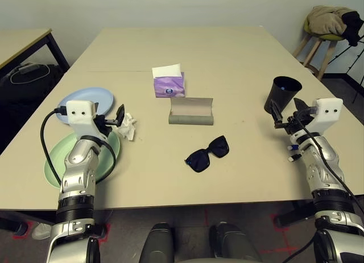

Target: Organize and tidy the items on the table.

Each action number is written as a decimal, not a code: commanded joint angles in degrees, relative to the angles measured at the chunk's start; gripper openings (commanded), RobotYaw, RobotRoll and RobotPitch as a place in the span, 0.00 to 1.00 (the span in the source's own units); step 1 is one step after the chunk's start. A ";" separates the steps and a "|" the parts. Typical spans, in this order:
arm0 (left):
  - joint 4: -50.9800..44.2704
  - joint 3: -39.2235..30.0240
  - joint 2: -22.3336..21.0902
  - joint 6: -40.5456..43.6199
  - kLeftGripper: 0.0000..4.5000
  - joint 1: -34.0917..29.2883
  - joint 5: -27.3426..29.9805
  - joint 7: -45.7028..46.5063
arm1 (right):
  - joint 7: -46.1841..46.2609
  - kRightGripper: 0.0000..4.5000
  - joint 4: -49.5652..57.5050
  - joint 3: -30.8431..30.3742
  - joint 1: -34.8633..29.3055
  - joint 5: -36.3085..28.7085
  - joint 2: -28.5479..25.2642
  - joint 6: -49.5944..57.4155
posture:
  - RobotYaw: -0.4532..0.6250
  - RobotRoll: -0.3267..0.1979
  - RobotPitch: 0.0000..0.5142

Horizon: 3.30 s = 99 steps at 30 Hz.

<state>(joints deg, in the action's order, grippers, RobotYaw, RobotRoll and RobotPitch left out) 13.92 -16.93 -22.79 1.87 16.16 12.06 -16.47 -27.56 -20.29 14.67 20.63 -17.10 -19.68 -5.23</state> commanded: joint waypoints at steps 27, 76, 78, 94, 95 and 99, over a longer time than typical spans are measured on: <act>-3.45 0.68 0.71 2.24 1.00 -1.99 0.82 -0.04 | -48.85 1.00 1.85 -13.42 -1.69 -6.05 -10.26 -2.66 | 0.60 0.62 0.09; 0.05 -6.14 -24.63 56.47 1.00 8.01 4.18 1.25 | -46.56 1.00 7.76 -16.29 1.39 -5.72 -8.16 2.62 | 0.64 0.62 0.12; 1.40 -6.13 -25.42 58.05 1.00 7.94 4.18 0.67 | -46.29 1.00 8.14 -16.39 1.45 -5.71 -8.13 2.86 | 0.64 0.62 0.12; 3.82 -7.30 -25.44 61.28 1.00 6.18 4.62 -2.01 | -45.06 1.00 9.72 -16.58 1.71 -5.59 -8.26 4.35 | 0.63 0.62 0.11; 3.87 -7.37 -25.39 61.22 0.96 6.07 4.53 -1.91 | -45.07 1.00 9.71 -16.54 1.68 -5.59 -8.30 4.33 | 0.63 0.62 0.11; 3.83 -7.36 -25.44 61.32 0.71 5.63 4.54 -2.10 | -45.08 1.00 9.77 -16.45 1.64 -5.57 -8.43 4.24 | 0.63 0.62 0.11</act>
<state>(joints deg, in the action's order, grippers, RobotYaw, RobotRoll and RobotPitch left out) 16.85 -23.80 -48.28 62.48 22.39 16.78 -18.40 -72.81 -11.33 -1.56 21.98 -22.60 -27.92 -1.08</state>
